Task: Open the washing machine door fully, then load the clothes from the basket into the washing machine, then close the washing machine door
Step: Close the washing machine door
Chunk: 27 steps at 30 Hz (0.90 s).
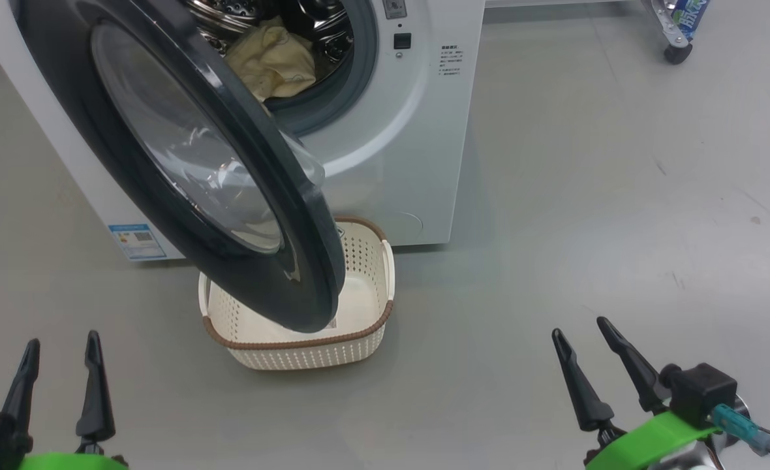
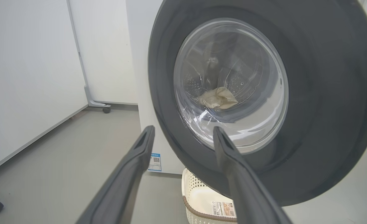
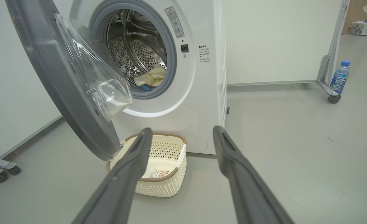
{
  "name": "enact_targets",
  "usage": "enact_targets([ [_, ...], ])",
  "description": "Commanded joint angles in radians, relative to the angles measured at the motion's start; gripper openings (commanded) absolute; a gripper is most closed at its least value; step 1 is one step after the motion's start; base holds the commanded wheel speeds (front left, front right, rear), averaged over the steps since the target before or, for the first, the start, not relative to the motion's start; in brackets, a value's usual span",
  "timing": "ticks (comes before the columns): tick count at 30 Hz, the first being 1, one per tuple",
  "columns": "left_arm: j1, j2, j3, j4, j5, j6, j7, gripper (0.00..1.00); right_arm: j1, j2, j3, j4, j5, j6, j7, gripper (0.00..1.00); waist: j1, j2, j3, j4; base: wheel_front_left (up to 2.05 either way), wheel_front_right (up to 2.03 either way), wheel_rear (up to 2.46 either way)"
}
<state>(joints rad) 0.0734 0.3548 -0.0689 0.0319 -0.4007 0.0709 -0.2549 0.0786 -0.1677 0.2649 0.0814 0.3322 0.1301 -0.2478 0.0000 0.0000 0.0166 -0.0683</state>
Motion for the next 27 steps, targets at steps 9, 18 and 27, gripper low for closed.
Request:
enact_targets([
  [9, -0.005, -0.014, 0.065, -0.029, 0.019, -0.006, -0.007, 1.00, -0.016, -0.006, 0.003, -0.029, -0.024, 0.001, -0.014, 1.00, 0.0000, 0.0000, 0.002, -0.010, 0.00, 0.00, 0.00],
  [18, 0.002, -0.032, 0.074, -0.024, 0.029, -0.016, -0.007, 1.00, -0.012, -0.006, 0.004, -0.027, -0.024, 0.001, -0.014, 1.00, 0.0000, 0.0000, -0.009, -0.012, 0.00, 0.00, 0.00],
  [27, 0.006, -0.043, 0.082, -0.020, 0.042, -0.026, -0.007, 1.00, -0.008, -0.009, 0.007, -0.027, -0.022, 0.001, -0.014, 1.00, 0.0000, 0.0000, -0.014, -0.013, 0.00, 0.00, 0.00],
])
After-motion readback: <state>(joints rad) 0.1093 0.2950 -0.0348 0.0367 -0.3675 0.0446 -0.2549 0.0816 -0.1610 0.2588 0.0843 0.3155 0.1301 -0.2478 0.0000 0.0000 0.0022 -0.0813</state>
